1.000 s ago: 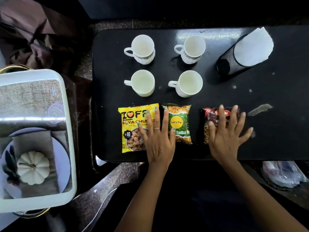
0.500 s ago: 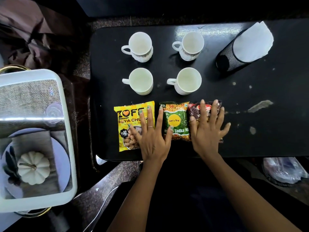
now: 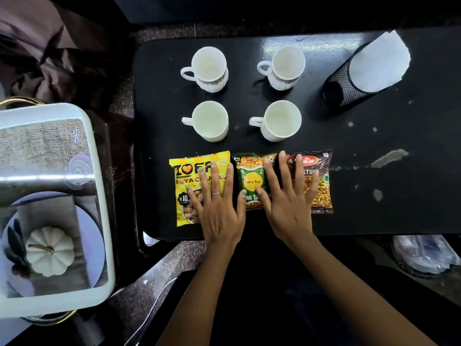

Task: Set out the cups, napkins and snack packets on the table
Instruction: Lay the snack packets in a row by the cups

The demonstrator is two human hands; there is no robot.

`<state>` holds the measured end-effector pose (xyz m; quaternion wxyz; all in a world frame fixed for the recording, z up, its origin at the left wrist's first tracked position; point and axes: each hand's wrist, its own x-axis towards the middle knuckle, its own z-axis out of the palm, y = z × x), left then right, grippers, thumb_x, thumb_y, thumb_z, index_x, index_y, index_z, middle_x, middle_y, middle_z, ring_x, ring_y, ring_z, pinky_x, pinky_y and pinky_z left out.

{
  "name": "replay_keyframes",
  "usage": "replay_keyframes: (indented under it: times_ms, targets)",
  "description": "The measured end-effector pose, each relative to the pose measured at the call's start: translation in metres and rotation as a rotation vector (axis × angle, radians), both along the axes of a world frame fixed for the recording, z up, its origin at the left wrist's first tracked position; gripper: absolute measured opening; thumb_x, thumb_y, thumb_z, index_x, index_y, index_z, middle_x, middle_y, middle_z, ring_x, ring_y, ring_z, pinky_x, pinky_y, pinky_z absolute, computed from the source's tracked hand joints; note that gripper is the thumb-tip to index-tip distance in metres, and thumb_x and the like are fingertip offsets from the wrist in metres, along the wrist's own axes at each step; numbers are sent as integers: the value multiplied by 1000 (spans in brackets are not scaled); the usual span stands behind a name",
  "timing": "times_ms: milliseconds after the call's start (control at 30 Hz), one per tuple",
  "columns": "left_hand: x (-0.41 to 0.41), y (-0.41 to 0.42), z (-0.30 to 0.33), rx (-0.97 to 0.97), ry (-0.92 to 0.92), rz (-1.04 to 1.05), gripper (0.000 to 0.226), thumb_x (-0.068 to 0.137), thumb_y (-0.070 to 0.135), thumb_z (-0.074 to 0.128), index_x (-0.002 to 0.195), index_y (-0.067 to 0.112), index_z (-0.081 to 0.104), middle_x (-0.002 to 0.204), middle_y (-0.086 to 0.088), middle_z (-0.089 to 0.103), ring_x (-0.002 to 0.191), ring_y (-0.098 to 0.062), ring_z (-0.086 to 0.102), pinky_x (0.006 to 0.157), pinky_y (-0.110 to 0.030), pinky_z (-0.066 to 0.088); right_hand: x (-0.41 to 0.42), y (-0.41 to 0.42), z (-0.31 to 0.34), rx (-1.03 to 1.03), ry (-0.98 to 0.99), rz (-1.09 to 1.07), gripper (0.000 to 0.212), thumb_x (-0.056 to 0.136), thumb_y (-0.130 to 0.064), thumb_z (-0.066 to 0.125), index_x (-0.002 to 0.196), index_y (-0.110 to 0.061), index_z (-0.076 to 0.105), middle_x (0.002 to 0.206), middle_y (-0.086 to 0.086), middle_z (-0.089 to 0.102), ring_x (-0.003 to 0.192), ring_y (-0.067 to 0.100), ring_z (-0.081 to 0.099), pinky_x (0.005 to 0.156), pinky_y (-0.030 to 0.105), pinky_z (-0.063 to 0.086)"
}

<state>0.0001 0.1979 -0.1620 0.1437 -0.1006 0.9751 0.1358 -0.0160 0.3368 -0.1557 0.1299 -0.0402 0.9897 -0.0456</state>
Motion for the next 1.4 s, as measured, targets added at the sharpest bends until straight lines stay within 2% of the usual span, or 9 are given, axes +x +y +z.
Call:
replay_keyframes:
  times_ms: [133,367,500,633,767,900,1000,1267,1400]
  targets:
    - [-3,-1,4,42,27,25,61,94,47,25,151,30,16,159,2,0,146,-19,-8,113,-44,-19,-3,-8,5,-43,-26,-34,62,95,-54,23,149,-25,23,158,8,21,146,31,14,114,55,2]
    - [-44,30,40,311,299,151,54,91,32,41,142,14,40,149,-2,41,142,-20,31,119,-34,-8,-45,0,29,-489,121,-498,64,90,-33,45,148,-19,22,158,4,21,146,21,11,116,44,3]
    - [-79,55,54,385,246,264,49,87,19,52,136,12,48,135,-4,56,131,-17,45,114,-28,-20,-83,8,37,-756,23,-626,70,84,-10,49,148,-18,22,154,1,30,142,16,26,119,43,12]
    - [-97,72,55,468,116,272,60,87,15,48,145,13,33,124,-5,61,127,-15,47,114,-32,-21,-104,11,38,-953,-132,-675,64,85,-6,49,145,-17,30,148,3,40,136,18,37,114,43,30]
    - [-97,80,55,519,91,324,64,87,15,48,148,14,28,104,-7,67,115,-18,54,116,-31,-18,-108,14,37,-969,-144,-695,58,84,-5,50,140,-16,40,139,2,50,128,17,46,109,41,38]
    - [-94,83,54,584,101,333,64,88,15,50,148,14,29,116,-8,66,127,-9,28,121,-45,-4,-106,20,37,-977,-121,-715,55,83,-5,51,136,-20,44,133,-3,54,122,12,49,102,30,43]
    - [-94,85,54,591,98,302,63,89,17,49,148,13,26,125,-5,62,129,-14,43,118,-36,-14,-107,24,37,-997,-104,-726,54,83,-4,52,134,-20,46,128,-5,55,116,10,51,89,14,43]
    - [-95,94,57,606,59,295,64,91,17,48,149,14,23,125,-4,61,127,-14,48,115,-33,-17,-110,32,41,-999,-133,-727,54,84,-4,52,135,-20,45,128,-5,54,120,13,50,98,26,44]
    - [-93,88,63,550,149,408,47,91,18,50,137,17,45,120,-3,64,121,-16,52,120,-36,-7,-106,29,47,-815,-80,-709,60,85,-12,54,141,-22,37,148,-2,38,139,15,27,116,43,21]
